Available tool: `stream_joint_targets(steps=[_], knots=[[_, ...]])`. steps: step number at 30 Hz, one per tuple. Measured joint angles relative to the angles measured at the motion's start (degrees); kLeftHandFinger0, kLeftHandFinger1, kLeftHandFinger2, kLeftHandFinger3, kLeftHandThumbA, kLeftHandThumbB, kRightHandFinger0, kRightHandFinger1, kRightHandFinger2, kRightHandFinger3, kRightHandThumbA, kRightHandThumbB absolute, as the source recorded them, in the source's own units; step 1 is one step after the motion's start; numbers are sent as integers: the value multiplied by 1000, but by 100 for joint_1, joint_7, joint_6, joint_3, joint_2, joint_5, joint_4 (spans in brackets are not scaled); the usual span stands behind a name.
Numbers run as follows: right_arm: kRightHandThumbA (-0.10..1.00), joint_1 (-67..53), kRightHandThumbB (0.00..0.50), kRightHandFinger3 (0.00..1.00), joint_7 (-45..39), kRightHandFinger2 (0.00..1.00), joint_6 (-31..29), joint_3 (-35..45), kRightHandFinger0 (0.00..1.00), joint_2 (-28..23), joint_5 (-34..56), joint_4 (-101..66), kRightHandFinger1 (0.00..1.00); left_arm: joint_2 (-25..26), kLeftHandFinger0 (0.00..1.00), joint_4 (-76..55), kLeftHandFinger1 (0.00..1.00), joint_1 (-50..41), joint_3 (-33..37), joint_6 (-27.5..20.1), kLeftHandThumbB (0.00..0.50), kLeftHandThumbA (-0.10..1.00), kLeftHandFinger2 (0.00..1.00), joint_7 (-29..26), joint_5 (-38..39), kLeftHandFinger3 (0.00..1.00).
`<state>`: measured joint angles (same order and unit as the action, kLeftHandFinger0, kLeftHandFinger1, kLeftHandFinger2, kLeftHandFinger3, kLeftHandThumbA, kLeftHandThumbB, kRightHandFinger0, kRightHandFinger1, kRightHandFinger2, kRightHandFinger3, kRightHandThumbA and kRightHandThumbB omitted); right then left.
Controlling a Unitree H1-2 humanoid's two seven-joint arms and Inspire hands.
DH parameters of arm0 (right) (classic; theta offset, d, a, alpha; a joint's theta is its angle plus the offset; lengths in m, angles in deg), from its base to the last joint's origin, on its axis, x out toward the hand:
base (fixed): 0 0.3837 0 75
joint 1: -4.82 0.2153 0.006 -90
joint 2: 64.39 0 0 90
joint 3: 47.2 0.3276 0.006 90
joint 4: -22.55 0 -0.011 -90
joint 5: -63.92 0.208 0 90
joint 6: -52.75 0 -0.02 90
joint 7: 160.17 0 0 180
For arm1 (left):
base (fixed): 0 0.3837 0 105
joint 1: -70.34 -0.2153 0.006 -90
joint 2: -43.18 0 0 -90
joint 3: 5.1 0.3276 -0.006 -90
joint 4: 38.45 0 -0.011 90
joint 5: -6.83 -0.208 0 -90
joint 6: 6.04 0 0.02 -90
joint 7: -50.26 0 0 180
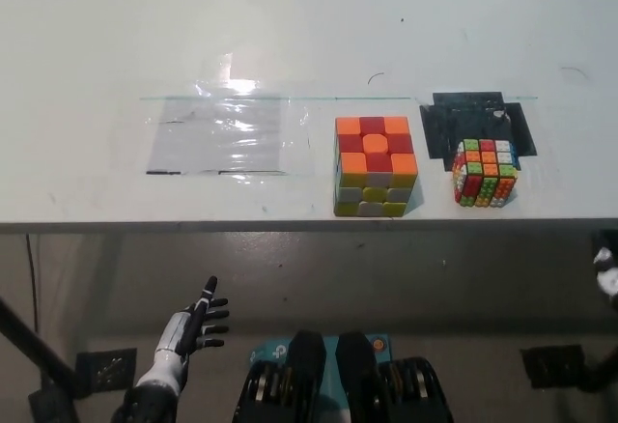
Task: The robot uses its right hand to pick up the small cube kept on the middle on the desk and place it on the bigger cube kept next to it
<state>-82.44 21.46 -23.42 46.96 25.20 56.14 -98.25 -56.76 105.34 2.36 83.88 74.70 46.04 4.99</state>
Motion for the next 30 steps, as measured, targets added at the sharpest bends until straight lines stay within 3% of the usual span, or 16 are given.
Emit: stream_joint_targets(steps=[2,3,8,12,13,14,15,16,23,30], knots=[[564,309,266,1000,-43,1000,83,-2,970,-70,-28,97,1000,-1,728,-12,709,-19,3,-3,91,930,742,1,-1,727],[581,424,285,1000,-55,1000,90,-14,993,-99,-52,147,1000,-1,723,-13,703,-25,3,-4,90,922,732,1,-1,705],[603,1195,312,1000,-145,1000,110,-203,883,-353,-294,665,1000,8,725,-13,705,-42,3,-4,93,921,741,1,-1,725],[630,1615,306,1000,-232,1000,114,-442,928,-440,-491,1084,1000,20,668,-13,660,-45,3,-4,91,911,689,0,-2,662],[673,1699,326,1000,-252,1000,115,-525,1000,-467,-554,1180,1000,24,654,-13,649,-45,3,-4,89,906,675,-1,-3,657],[673,1799,329,1000,-277,1000,115,-653,1000,-506,-664,1319,1000,26,638,-17,631,-45,3,-4,99,898,656,0,-2,640],[680,1871,341,1000,-306,1000,115,-748,1000,-537,-724,1445,1000,30,710,-16,695,-45,2,-5,114,930,717,0,-1,688],[685,1954,348,1000,-340,1000,114,-860,1000,-568,-802,1606,1000,32,721,-17,704,-42,3,-5,112,939,728,0,-2,703],[788,2228,408,1000,-452,1000,105,-1437,1000,-562,-1228,2405,1000,59,746,-17,705,-30,19,-5,118,938,717,2,-21,701],[787,2260,450,1000,-437,1000,87,-1776,1000,-366,-1610,2993,1000,87,705,-9,671,4,26,-12,101,941,687,8,-28,667]])
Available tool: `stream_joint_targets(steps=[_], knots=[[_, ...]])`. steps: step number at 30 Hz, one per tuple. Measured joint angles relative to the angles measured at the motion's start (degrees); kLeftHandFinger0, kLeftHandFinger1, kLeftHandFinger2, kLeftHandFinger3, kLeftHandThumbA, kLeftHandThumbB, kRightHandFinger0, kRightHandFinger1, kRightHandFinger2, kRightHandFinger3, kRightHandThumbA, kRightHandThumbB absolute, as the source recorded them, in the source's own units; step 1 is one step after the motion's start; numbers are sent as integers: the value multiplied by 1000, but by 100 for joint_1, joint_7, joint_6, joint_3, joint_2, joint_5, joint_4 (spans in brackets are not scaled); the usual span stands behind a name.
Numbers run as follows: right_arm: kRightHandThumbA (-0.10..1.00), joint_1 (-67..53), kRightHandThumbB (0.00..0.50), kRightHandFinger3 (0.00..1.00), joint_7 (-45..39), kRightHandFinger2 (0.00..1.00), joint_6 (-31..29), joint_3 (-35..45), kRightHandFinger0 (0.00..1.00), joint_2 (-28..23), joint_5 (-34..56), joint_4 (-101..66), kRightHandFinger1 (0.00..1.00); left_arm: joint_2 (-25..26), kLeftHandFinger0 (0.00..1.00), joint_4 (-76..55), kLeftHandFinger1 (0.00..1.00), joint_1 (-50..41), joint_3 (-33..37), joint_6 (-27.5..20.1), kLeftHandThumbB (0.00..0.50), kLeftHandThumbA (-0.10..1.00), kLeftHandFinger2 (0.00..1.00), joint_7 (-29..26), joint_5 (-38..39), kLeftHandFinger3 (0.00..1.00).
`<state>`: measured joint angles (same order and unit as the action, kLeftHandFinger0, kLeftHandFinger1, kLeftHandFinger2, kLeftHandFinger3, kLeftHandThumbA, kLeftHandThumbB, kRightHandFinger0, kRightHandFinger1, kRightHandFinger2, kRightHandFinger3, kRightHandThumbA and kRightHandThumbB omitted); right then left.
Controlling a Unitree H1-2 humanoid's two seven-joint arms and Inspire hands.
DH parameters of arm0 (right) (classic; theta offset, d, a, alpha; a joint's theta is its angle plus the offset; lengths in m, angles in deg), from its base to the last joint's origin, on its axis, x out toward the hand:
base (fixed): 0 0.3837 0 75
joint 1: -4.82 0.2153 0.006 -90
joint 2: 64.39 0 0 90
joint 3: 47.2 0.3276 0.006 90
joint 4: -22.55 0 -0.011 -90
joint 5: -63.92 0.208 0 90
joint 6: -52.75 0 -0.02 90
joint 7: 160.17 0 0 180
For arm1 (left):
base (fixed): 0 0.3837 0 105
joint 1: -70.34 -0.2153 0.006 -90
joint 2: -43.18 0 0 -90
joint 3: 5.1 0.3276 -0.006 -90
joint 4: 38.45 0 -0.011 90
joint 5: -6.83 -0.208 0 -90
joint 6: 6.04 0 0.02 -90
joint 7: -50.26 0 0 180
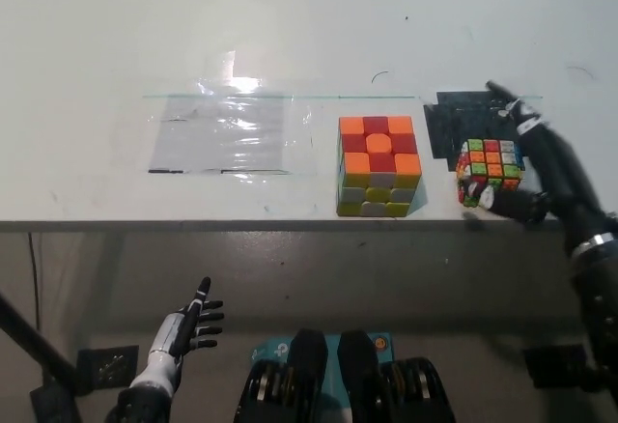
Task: The robot uses its right hand to pick up the small cube kept on the middle on the desk and place it on the bigger cube kept next to it
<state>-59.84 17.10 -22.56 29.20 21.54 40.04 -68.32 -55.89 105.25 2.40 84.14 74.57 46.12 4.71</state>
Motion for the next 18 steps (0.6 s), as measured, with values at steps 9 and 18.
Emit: stream_joint_targets(steps=[9,18], knots=[[748,11,436,1000,34,1000,-76,-252,1000,152,-403,472,1000,8,693,-57,667,53,14,-4,91,952,698,0,-61,689],[642,122,401,1000,155,1000,-569,-288,1000,22,-605,932,1000,28,664,-47,638,52,18,-33,93,938,668,21,-80,678]])
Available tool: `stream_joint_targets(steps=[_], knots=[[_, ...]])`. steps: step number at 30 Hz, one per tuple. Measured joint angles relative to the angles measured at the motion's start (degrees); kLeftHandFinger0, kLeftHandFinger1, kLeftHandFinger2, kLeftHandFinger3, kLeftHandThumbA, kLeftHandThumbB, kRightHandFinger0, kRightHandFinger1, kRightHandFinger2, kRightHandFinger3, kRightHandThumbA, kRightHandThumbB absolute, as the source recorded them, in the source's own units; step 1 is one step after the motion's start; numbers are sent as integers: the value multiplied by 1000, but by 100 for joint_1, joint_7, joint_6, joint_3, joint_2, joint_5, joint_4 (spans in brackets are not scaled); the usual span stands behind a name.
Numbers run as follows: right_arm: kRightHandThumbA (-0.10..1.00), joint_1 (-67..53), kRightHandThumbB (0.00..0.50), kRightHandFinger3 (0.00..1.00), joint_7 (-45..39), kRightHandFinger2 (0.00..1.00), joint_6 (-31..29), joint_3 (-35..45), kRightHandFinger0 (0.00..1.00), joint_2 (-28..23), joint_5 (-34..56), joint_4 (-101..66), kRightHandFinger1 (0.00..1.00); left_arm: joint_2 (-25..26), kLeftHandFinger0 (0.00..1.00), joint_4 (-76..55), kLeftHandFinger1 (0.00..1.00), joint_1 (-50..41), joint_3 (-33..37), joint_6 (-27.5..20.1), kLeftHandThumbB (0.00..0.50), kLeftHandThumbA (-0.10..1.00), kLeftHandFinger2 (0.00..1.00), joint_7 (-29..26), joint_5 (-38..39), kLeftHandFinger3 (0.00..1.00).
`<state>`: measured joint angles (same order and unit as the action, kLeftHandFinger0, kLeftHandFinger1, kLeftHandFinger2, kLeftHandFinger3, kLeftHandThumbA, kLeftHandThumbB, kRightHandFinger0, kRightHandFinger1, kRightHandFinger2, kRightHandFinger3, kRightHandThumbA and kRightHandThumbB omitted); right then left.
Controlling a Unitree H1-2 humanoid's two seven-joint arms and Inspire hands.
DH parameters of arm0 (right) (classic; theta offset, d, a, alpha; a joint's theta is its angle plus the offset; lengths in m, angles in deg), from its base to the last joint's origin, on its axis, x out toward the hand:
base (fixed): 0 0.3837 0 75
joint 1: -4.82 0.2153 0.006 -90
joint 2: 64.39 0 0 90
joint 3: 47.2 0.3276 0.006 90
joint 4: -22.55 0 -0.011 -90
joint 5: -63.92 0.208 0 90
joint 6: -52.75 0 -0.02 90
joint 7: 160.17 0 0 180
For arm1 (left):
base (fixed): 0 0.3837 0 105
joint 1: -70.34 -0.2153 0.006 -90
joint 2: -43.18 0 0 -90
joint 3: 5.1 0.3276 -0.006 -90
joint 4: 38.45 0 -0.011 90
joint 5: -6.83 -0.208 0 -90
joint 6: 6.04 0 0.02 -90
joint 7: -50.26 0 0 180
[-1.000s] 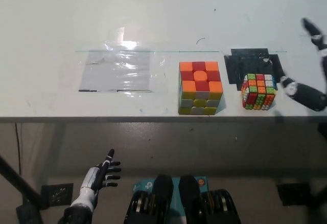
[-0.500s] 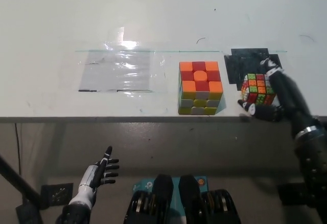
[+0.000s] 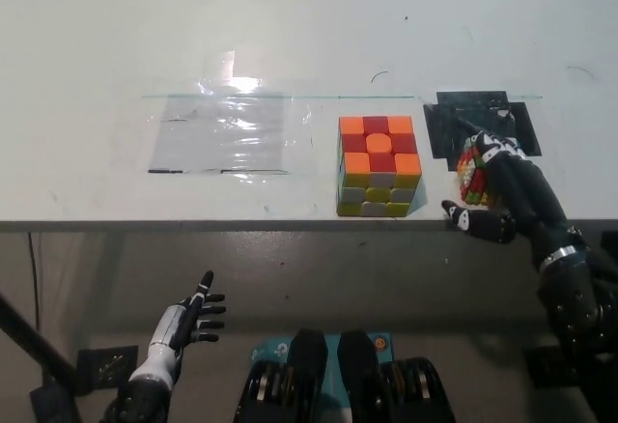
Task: The robot uses its right hand to pick up the small cube kept on the middle on the desk and place it on the bigger cube kept next to it
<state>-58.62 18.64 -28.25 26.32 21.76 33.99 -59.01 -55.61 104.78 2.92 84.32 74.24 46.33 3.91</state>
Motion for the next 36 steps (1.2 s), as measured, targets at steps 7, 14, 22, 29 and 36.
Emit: stream_joint_targets(steps=[7,14,22,29,36], knots=[[533,25,366,1000,161,1000,-506,2,1000,-111,-97,312,1000,-3,651,-53,640,-37,0,1,91,930,675,0,-11,681],[505,98,355,1000,340,1000,-834,40,890,-152,-156,501,1000,-3,669,-234,655,-103,1,17,104,926,697,2,-15,697],[463,121,355,1000,429,1000,-958,61,876,-151,-232,620,1000,-1,619,-352,617,-128,1,55,128,911,668,5,-17,669],[698,281,463,1000,425,1000,-980,-43,851,-224,-472,927,1000,1,679,-356,664,-128,0,64,106,930,702,5,-17,690],[690,557,496,1000,398,1000,-950,-101,799,-268,-614,1349,1000,4,629,-311,611,-109,3,58,123,929,655,10,-16,667]])
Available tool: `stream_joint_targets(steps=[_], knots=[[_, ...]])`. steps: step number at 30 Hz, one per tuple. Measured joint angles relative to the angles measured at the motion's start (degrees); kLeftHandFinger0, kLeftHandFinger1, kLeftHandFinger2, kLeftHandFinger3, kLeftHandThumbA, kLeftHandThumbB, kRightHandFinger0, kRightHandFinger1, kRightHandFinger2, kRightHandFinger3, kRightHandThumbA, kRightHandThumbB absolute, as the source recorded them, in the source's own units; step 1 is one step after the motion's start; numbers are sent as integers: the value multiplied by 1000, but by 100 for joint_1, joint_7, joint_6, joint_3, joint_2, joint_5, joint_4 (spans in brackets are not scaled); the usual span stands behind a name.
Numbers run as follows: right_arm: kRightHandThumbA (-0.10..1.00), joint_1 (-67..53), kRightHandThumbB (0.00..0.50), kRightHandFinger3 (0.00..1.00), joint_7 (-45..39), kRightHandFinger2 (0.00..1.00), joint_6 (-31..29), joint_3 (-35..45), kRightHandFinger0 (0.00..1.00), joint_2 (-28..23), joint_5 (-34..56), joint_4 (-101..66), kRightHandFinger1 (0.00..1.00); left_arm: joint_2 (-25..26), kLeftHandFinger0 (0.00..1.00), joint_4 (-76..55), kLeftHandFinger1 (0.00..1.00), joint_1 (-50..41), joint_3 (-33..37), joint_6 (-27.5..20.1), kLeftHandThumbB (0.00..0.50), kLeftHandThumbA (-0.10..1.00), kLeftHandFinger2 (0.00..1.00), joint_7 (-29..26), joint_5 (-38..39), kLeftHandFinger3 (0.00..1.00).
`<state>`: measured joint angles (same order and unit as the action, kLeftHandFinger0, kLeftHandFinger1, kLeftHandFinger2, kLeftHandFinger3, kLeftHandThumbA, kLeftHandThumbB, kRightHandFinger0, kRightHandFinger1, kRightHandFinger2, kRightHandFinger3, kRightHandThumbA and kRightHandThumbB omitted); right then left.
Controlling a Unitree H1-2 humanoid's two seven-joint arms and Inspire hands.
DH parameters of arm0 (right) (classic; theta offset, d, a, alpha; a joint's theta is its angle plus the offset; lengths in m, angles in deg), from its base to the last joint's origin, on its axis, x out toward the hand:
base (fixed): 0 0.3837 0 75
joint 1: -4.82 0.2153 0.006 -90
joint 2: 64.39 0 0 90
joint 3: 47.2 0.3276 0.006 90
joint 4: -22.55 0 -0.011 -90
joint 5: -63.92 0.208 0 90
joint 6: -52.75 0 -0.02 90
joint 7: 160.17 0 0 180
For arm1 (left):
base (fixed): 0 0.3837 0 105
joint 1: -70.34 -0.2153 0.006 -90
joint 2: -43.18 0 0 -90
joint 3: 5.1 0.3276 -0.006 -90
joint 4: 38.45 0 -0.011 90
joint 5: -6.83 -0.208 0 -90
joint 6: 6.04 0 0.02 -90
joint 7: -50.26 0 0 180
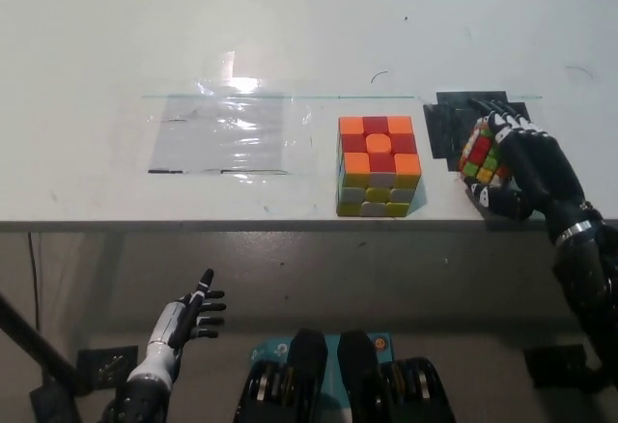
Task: The robot uses its right hand to pick up the small cube kept on the middle on the desk and place it on the bigger cube kept next to it
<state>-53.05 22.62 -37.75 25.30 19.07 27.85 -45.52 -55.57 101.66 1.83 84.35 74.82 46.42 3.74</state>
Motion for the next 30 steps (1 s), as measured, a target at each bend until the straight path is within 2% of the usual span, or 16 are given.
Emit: stream_joint_targets(steps=[3,10,14,16,17,18,20,21,22,23,24,25,26,27,29,30], knots=[[715,14,500,1000,-32,1000,37,-68,801,7,-81,150,1000,11,635,16,615,16,11,-2,116,934,657,-2,-7,676],[652,95,487,1000,-15,1000,59,-93,797,12,-148,300,1000,36,659,36,635,88,13,-3,107,924,699,2,-11,694],[447,140,459,1000,-19,1000,95,-97,808,19,-157,363,1000,45,645,49,634,151,12,-5,118,927,701,3,-9,683],[425,143,453,1000,-25,1000,102,-96,790,27,-144,434,1000,48,644,52,640,173,13,-5,129,941,719,3,-9,698],[327,143,417,1000,-25,1000,101,-96,758,41,-139,466,1000,51,643,53,637,175,16,-5,115,941,718,2,-12,698],[324,144,393,1000,-13,1000,89,-94,710,55,-129,508,1000,53,638,53,628,177,18,-5,107,939,709,3,-12,694],[324,147,366,1000,49,1000,59,-95,528,67,-130,558,836,55,626,54,618,179,18,-6,114,935,703,7,-12,698],[293,150,345,1000,104,740,19,-98,288,72,-143,601,555,58,622,64,612,183,18,-7,110,920,692,9,-11,690],[201,153,332,1000,152,403,-14,-100,53,76,-152,637,218,59,623,71,612,185,15,-7,120,914,692,15,-9,690],[171,159,324,998,218,318,-57,-102,2,83,-163,682,117,60,623,81,612,188,12,-7,122,911,692,23,-5,691],[98,166,290,924,288,166,-112,-105,0,86,-174,727,5,61,622,90,612,192,9,-7,117,906,692,28,-2,692],[-92,175,118,903,370,104,-179,-117,0,91,-197,789,0,60,640,103,639,197,9,-7,116,910,720,30,0,705],[-100,188,29,880,448,82,-244,-133,0,95,-223,848,0,61,635,118,635,203,9,-7,111,914,722,31,1,710],[-100,207,1,804,546,85,-315,-166,0,96,-261,907,0,62,626,129,631,207,11,-7,119,919,716,31,0,701],[-100,252,0,670,684,115,-431,-233,0,95,-315,998,0,65,622,156,632,217,11,-8,124,922,714,32,-1,700],[-100,270,0,424,736,218,-490,-269,2,91,-341,1024,51,65,613,174,628,226,12,-8,118,928,713,32,-1,699]])
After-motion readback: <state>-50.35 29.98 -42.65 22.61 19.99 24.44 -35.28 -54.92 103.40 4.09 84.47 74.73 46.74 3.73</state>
